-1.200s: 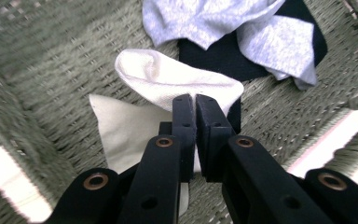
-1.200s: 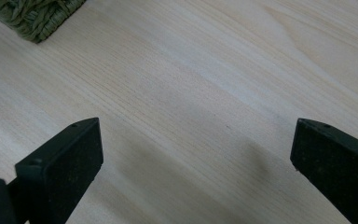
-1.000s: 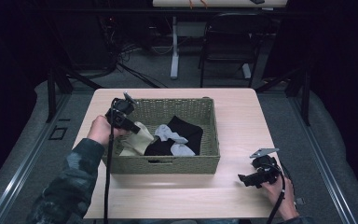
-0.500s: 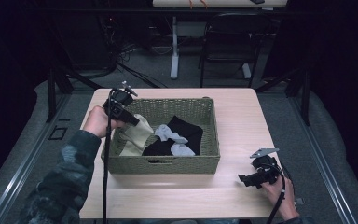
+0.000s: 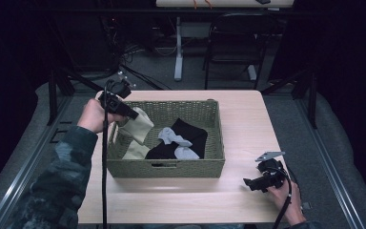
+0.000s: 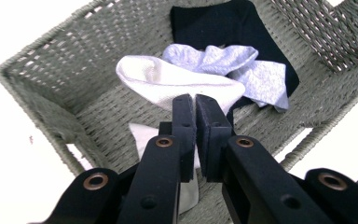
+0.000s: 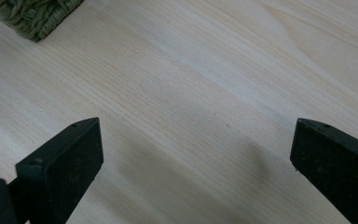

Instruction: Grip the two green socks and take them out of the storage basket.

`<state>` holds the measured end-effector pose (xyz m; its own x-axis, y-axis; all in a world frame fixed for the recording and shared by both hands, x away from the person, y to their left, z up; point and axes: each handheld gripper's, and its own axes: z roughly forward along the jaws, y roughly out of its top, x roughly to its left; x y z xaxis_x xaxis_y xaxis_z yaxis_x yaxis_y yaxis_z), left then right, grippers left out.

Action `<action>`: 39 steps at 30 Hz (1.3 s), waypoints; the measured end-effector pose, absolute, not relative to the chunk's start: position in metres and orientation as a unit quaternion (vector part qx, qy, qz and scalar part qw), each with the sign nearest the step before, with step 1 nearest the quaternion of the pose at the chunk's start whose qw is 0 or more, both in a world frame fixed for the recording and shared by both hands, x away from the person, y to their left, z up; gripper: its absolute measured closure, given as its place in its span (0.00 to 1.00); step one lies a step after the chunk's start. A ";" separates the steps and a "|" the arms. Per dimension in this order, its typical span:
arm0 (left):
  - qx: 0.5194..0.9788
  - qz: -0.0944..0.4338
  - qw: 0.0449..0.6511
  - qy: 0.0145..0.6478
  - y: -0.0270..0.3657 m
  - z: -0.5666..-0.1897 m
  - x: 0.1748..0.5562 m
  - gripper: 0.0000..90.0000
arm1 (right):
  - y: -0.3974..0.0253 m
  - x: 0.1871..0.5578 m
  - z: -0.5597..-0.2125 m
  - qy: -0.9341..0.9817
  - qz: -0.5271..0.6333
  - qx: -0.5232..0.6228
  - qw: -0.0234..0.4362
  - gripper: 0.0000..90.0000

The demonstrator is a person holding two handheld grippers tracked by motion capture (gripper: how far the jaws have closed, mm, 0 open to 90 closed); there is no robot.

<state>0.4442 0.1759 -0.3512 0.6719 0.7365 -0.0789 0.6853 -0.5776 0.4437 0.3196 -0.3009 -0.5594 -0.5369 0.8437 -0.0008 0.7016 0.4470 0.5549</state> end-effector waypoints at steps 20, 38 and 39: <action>0.868 0.095 0.232 0.428 0.205 -0.310 0.447 0.96 | -0.301 0.320 -0.559 0.841 0.249 0.460 0.139 0.02; 0.830 0.128 0.218 0.498 0.278 -0.311 0.441 0.96 | -0.301 0.320 -0.559 0.843 0.244 0.459 0.138 0.02; 0.828 0.128 0.214 0.502 0.283 -0.313 0.441 0.96 | -0.301 0.320 -0.560 0.843 0.245 0.458 0.139 0.02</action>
